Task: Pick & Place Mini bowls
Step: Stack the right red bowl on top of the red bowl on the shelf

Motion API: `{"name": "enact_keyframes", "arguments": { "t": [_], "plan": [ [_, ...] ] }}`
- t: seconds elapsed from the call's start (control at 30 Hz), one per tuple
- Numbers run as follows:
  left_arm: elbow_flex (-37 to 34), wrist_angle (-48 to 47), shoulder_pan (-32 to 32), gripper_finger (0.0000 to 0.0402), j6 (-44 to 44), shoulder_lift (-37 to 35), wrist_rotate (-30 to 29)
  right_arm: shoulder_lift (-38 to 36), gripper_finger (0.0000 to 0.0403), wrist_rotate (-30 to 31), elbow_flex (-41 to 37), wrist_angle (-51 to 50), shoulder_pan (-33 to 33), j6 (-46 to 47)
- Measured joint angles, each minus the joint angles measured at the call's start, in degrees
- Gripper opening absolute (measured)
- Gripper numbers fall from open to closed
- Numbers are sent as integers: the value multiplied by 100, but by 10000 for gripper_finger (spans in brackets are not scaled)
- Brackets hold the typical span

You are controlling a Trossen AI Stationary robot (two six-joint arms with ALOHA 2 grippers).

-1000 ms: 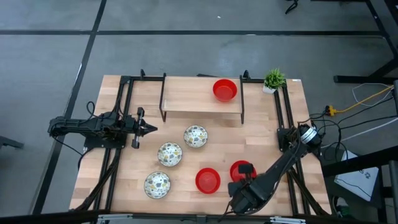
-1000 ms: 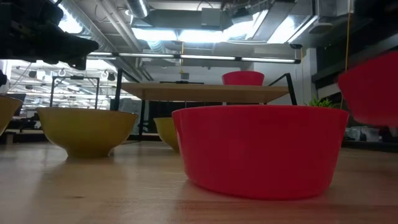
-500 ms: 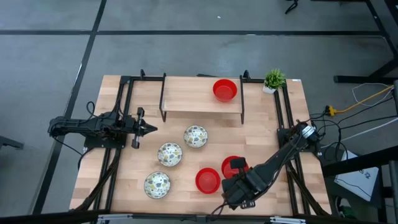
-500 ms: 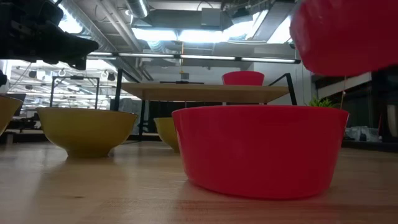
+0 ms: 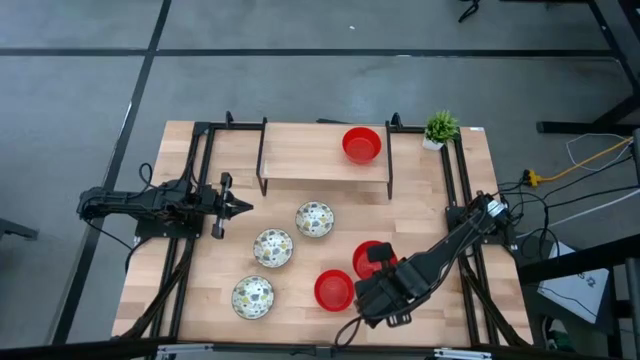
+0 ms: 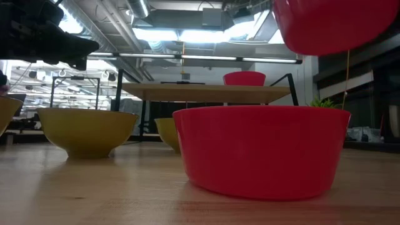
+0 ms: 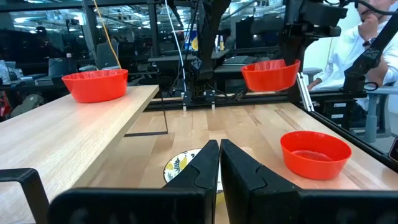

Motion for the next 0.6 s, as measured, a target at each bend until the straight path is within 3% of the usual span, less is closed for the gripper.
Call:
{"name": "enact_keyframes", "arguments": {
  "t": [0.6],
  "plan": [
    [1, 0, 0, 11, 0, 0, 0, 0, 6, -4, 591, -307, -165, -737]
  ]
}}
